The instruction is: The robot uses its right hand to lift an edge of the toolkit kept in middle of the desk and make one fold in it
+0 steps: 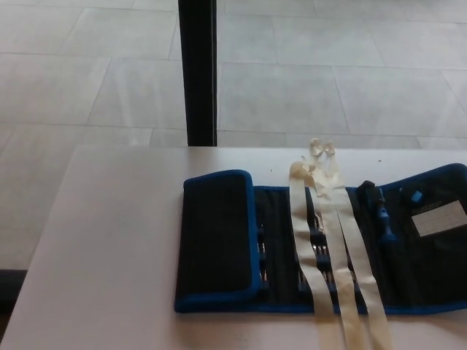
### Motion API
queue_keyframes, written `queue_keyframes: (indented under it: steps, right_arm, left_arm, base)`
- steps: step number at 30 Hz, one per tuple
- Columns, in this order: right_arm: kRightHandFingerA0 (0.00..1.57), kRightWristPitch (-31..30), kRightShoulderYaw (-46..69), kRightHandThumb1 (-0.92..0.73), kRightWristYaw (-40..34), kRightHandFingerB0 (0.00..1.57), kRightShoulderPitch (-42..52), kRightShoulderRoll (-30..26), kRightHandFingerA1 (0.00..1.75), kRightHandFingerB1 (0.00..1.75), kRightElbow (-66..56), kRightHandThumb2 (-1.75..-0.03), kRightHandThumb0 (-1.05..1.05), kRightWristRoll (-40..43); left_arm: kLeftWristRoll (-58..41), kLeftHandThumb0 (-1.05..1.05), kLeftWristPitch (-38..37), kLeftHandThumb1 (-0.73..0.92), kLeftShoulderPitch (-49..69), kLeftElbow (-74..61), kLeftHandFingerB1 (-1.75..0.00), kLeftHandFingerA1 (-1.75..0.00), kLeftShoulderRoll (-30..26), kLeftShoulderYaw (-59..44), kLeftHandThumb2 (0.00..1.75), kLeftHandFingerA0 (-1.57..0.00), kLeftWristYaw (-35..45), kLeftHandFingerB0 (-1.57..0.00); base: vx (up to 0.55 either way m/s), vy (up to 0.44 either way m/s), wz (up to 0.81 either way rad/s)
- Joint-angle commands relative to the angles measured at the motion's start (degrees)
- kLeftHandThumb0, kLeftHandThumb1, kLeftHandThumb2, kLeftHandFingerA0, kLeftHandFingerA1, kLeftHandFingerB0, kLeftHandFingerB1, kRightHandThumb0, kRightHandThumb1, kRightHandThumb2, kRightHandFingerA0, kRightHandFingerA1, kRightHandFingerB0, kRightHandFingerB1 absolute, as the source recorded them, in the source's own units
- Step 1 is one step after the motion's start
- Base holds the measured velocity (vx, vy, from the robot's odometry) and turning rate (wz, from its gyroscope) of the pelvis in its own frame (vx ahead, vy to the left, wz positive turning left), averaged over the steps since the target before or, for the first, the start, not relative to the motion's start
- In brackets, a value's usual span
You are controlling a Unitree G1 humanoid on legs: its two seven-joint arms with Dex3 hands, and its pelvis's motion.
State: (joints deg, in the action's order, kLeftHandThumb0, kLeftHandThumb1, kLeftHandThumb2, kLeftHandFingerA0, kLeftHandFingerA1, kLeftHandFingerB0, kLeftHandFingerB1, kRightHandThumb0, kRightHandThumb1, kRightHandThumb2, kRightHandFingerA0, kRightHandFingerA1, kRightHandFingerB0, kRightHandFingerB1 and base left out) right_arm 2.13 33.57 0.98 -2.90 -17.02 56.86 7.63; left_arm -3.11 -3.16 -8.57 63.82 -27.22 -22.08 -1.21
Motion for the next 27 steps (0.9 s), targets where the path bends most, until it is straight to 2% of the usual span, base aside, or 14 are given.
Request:
queue_keyframes:
  steps: [1,6,7,8,9,11,12,14,17,18,19,20,21,27]
  right_arm:
    - [0.51,2.5,14.2,-0.68,1.0,0.35,-2.5,-3.6,0.90,0.63,2.7,-0.61,-0.63,15.8]
    - [0.52,-2.2,23.6,-0.72,-5.0,0.41,-5.1,-6.0,0.97,0.84,0.7,-0.61,-0.58,21.9]
    - [0.44,-4.0,25.2,-0.79,-5.0,0.17,-5.7,-7.3,1.02,0.81,0.0,-0.63,-0.62,22.8]
    - [0.59,-4.7,26.4,-0.55,-6.3,0.07,-6.4,-8.3,0.93,0.60,0.0,-1.03,-0.60,23.3]
    - [0.50,-5.5,27.7,-0.56,-6.9,0.00,-7.2,-9.4,0.87,0.57,-0.3,-1.04,-0.61,23.9]
    - [0.49,-6.7,29.2,-0.75,-8.2,0.23,-9.8,-12.9,1.08,0.74,1.0,-0.65,-0.75,23.9]
    - [0.67,-7.0,30.2,-0.58,-9.0,0.08,-11.5,-14.8,0.96,0.59,1.8,-1.05,-0.65,24.1]
    - [0.51,-7.7,31.4,-0.54,-8.4,0.00,-13.5,-16.5,0.84,0.55,1.2,-1.06,-0.61,24.8]
    - [0.40,-9.1,32.4,-0.62,-5.7,0.05,-15.5,-18.9,0.76,0.56,1.5,-1.03,-0.76,25.3]
    - [0.47,-8.6,32.5,-0.80,-8.2,0.10,-18.2,-19.9,0.85,0.64,-1.2,-0.64,-0.80,24.8]
    - [0.47,-8.6,32.7,-0.80,-8.4,0.10,-18.4,-20.0,0.85,0.64,-1.4,-0.64,-0.80,24.7]
    - [0.60,-9.3,31.4,-0.63,-10.0,0.22,-20.2,-20.3,0.81,0.62,-5.0,-1.03,-0.80,23.5]
    - [0.70,-9.0,31.9,-0.74,-11.5,0.33,-22.1,-20.6,0.85,0.61,-5.5,-0.62,-0.76,23.9]
    - [0.84,-12.2,28.1,-0.70,-9.4,0.50,-25.3,-18.9,0.62,0.54,-15.5,-0.61,-0.78,23.8]
  left_arm:
    - [-7.8,-0.70,2.0,0.65,-3.2,5.8,-0.44,-0.66,-5.1,-8.5,0.60,-0.63,-2.2,-0.41]
    - [-7.4,-0.70,2.6,0.64,-3.6,7.0,-0.49,-0.69,-5.1,-9.7,0.59,-0.68,-3.4,-0.47]
    - [-7.2,-0.69,2.3,0.49,-3.7,7.0,-0.61,-0.72,-5.1,-9.7,0.93,-0.63,-3.2,-0.47]
    - [-7.2,-0.69,2.4,0.64,-3.7,7.2,-0.48,-0.64,-5.0,-9.9,0.59,-0.66,-3.2,-0.49]
    - [-7.2,-0.69,2.7,0.65,-3.7,7.4,-0.47,-0.61,-4.9,-10.0,0.59,-0.64,-3.2,-0.47]
    - [-7.2,-0.71,2.3,0.50,-2.9,7.5,-0.55,-0.67,-4.8,-10.1,0.92,-0.60,-3.0,-0.39]
    - [-7.0,-0.68,1.9,0.65,-2.7,7.5,-0.45,-0.61,-4.7,-10.0,0.59,-0.66,-2.8,-0.49]
    - [-6.7,-0.68,1.3,0.65,-2.5,7.6,-0.45,-0.61,-4.5,-10.1,0.59,-0.65,-2.5,-0.49]
    - [-6.8,-0.68,1.7,0.64,-3.1,7.8,-0.45,-0.66,-4.4,-10.6,0.59,-0.70,-3.0,-0.55]
    - [-7.0,-0.68,1.6,0.62,-3.1,7.9,-0.48,-0.73,-4.2,-10.9,0.59,-0.73,-3.2,-0.54]
    - [-6.9,-0.68,1.5,0.62,-3.0,8.0,-0.48,-0.73,-4.2,-10.9,0.59,-0.73,-3.2,-0.54]
    - [-6.8,-0.68,1.4,0.64,-2.8,7.9,-0.46,-0.68,-4.3,-10.9,0.59,-0.70,-2.7,-0.48]
    - [-6.8,-0.68,1.4,0.64,-2.8,8.0,-0.47,-0.68,-4.3,-10.8,0.59,-0.71,-2.7,-0.52]
    - [-6.8,-0.69,1.5,0.64,-2.5,8.0,-0.49,-0.67,-4.2,-10.8,0.59,-0.72,-3.0,-0.56]
  base:
    - [0.00,0.000,0.00]
    - [0.00,0.000,0.00]
    - [0.00,0.000,0.00]
    - [0.00,0.000,0.00]
    - [0.00,0.000,0.00]
    - [0.00,0.000,0.00]
    - [0.00,0.000,0.00]
    - [0.00,0.000,0.00]
    - [0.00,0.000,0.00]
    - [0.00,0.000,0.00]
    - [0.00,0.000,0.00]
    - [0.00,0.000,0.00]
    - [0.00,0.000,0.00]
    - [0.00,0.000,0.00]
